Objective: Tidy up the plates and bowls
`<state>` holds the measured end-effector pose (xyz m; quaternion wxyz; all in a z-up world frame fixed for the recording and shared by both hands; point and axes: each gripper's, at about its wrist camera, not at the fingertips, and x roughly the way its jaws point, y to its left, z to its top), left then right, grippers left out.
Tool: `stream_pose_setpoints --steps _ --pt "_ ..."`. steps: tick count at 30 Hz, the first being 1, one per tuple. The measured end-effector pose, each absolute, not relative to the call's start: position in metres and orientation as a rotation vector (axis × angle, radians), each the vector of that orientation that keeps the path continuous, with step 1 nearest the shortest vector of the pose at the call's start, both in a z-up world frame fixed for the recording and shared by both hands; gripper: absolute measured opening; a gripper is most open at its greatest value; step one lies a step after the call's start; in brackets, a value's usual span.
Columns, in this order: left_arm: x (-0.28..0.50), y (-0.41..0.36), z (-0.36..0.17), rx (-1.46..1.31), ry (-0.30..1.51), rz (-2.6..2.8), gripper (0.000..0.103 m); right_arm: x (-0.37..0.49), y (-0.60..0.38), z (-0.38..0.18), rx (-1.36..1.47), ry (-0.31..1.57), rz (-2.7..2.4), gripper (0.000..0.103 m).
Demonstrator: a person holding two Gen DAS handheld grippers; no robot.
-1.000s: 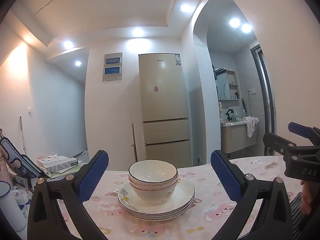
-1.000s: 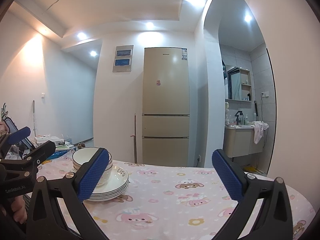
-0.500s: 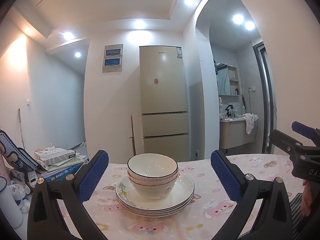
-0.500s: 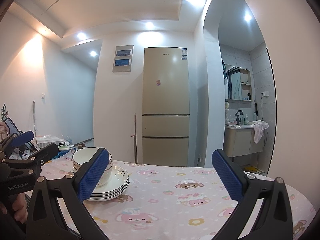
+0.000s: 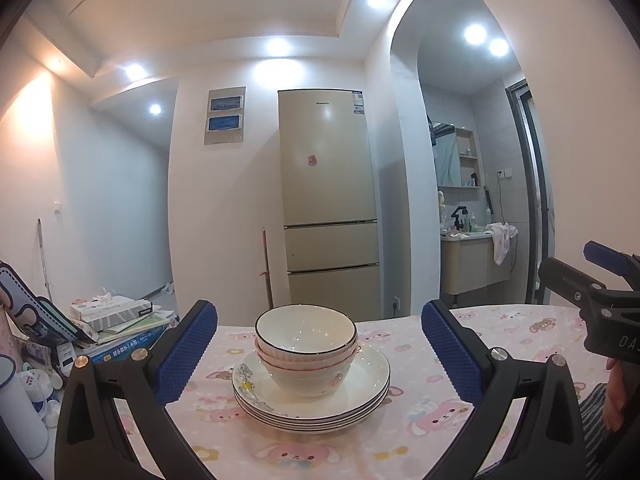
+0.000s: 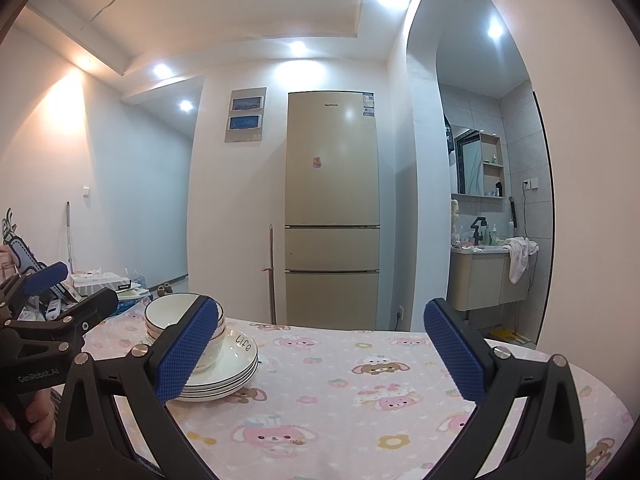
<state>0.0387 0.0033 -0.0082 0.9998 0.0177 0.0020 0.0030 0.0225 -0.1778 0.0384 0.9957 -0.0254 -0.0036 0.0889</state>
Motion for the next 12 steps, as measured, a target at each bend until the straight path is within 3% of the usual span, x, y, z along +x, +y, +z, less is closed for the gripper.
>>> stream_pose_setpoints --steps 12 --pt "0.0388 0.0035 -0.0078 0.036 0.004 0.006 0.103 0.0225 -0.1777 0.0379 -0.049 -0.007 0.178 0.103"
